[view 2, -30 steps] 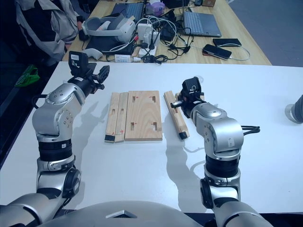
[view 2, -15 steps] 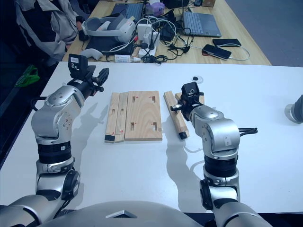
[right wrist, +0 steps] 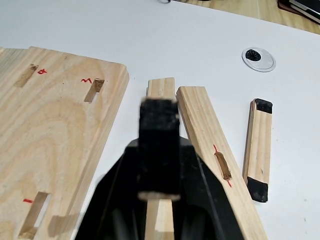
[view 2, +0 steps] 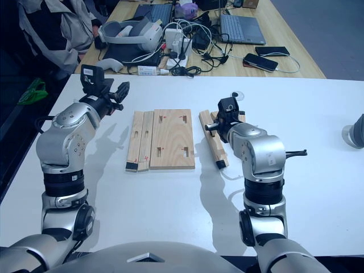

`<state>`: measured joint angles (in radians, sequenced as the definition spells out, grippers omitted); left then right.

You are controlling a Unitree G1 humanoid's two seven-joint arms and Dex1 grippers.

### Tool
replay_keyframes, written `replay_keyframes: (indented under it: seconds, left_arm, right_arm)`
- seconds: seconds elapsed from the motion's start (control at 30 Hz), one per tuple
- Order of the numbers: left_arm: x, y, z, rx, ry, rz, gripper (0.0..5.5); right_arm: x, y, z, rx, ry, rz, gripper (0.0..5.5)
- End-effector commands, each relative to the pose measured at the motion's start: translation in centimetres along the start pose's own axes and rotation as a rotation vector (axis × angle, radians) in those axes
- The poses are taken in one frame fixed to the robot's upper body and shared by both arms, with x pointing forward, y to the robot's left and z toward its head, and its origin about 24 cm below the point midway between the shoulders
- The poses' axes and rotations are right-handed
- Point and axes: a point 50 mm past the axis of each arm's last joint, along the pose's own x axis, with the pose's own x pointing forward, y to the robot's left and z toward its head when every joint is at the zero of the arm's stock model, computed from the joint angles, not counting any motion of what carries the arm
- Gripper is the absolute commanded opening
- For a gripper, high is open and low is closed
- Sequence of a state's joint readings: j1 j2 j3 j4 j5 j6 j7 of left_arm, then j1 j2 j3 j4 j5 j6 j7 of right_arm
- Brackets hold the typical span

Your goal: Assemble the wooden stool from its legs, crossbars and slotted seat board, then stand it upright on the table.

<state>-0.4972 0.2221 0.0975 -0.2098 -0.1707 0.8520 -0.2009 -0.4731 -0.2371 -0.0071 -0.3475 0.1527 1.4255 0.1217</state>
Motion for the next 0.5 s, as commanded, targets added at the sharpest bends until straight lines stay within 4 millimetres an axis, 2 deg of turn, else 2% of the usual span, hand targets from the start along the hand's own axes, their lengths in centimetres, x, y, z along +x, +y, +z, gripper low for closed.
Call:
replay_keyframes:
  seconds: [0.03, 0.2, 0.37, 0.5]
  left_arm:
    - [-0.1, 0.2, -0.3, -0.006, 0.018, 0.003, 2.53]
    - [-0.1, 0.2, -0.4, -0.006, 0.017, 0.005, 2.53]
    - [0.0, 0.1, -0.3, -0.004, 0.017, -0.001, 2.53]
    - [0.1, 0.2, -0.3, -0.001, 0.020, -0.001, 2.53]
  right_arm:
    - [-0.2, 0.1, 0.5, -0.009, 0.020, 0.007, 0.38]
    - [-0.4, 0.1, 1.2, 0.013, 0.016, 0.019, 0.38]
    - [0.9, 0.0, -0.4, 0.096, 0.102, 0.021, 0.38]
    - [2.0, 0.6, -0.9, 0.091, 0.128, 0.051, 0.38]
